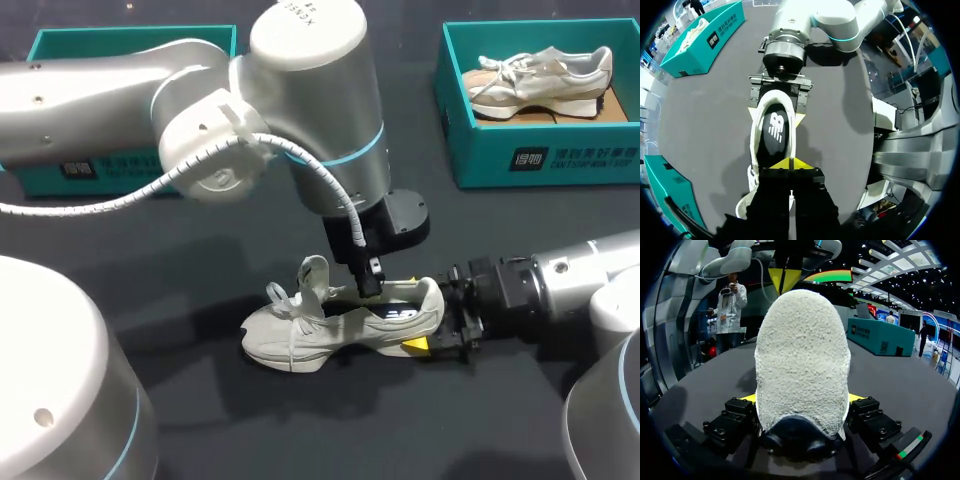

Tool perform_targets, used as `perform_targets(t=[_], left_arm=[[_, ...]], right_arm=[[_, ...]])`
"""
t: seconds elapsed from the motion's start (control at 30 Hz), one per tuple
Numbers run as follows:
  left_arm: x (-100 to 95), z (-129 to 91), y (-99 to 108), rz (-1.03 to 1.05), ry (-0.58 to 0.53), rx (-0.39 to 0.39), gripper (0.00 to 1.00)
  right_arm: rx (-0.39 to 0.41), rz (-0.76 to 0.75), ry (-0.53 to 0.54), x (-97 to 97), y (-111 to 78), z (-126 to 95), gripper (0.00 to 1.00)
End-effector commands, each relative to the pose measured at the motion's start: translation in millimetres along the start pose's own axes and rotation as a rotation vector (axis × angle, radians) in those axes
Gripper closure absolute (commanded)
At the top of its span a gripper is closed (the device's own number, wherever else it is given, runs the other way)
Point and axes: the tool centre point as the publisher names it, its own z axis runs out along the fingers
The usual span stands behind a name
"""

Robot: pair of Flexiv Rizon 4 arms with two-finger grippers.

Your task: Take the shoe out of the shoebox, open the shoe tongue, remove and reinsert the insole, then place the shoe into the shoebox

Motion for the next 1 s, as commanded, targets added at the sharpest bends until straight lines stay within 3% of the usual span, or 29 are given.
perform_targets(t=[0.03,0.1,0.23,0.37,0.63,1.0], left_arm=[[-0.4,17.3,-14.1,0.011,0.001,0.006,1.00],[-1.2,23.5,-18.4,0.044,-0.017,0.040,1.00],[-6.1,35.3,-25.3,0.069,0.013,0.003,1.00],[-12.3,44.0,-29.4,0.112,0.043,0.018,1.00],[-17.0,57.8,-33.8,0.115,0.006,-0.001,1.00],[-33.7,76.4,-18.0,0.070,0.040,-0.054,1.00]], right_arm=[[0.004,-0.001,-0.001,1.7,0.3,-1.1,1.00],[0.004,-0.001,-0.001,1.7,0.3,-1.1,1.00],[0.004,-0.001,-0.001,1.7,0.3,-1.1,1.00],[0.004,-0.001,-0.001,1.7,0.3,-1.1,1.00],[0.004,-0.001,-0.001,1.7,0.3,-1.1,1.00],[0.004,-0.001,-0.001,1.7,0.3,-1.1,1.00]])
